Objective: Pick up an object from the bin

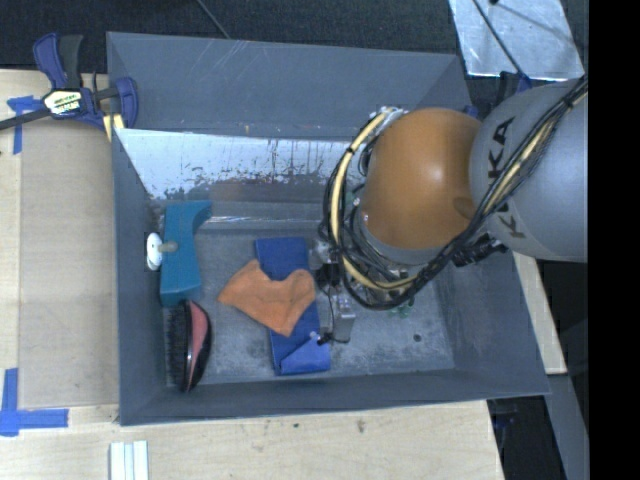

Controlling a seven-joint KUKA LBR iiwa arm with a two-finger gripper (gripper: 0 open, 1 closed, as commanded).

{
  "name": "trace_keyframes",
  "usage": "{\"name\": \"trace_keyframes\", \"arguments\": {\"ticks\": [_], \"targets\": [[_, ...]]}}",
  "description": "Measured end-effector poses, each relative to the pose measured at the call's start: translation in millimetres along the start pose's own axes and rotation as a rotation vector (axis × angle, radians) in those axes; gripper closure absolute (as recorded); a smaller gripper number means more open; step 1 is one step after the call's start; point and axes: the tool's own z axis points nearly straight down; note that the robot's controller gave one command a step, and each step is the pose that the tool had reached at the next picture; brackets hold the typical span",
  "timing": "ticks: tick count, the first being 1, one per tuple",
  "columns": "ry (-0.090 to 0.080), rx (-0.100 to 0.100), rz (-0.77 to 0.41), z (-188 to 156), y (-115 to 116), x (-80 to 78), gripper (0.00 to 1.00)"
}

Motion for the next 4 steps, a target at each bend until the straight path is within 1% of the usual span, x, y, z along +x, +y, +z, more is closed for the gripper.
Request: {"name": "trace_keyframes", "arguments": {"ticks": [1,2,3,4], "targets": [[-0.008,-0.001,0.002,-4,0,-1.8,0.00],[-0.011,0.001,-0.240,53,23,13.5,0.00],[-0.010,0.000,-0.286,96,31,16.9,0.00],[-0.008,-0.001,0.011,75,39,-4.1,0.00]]}}
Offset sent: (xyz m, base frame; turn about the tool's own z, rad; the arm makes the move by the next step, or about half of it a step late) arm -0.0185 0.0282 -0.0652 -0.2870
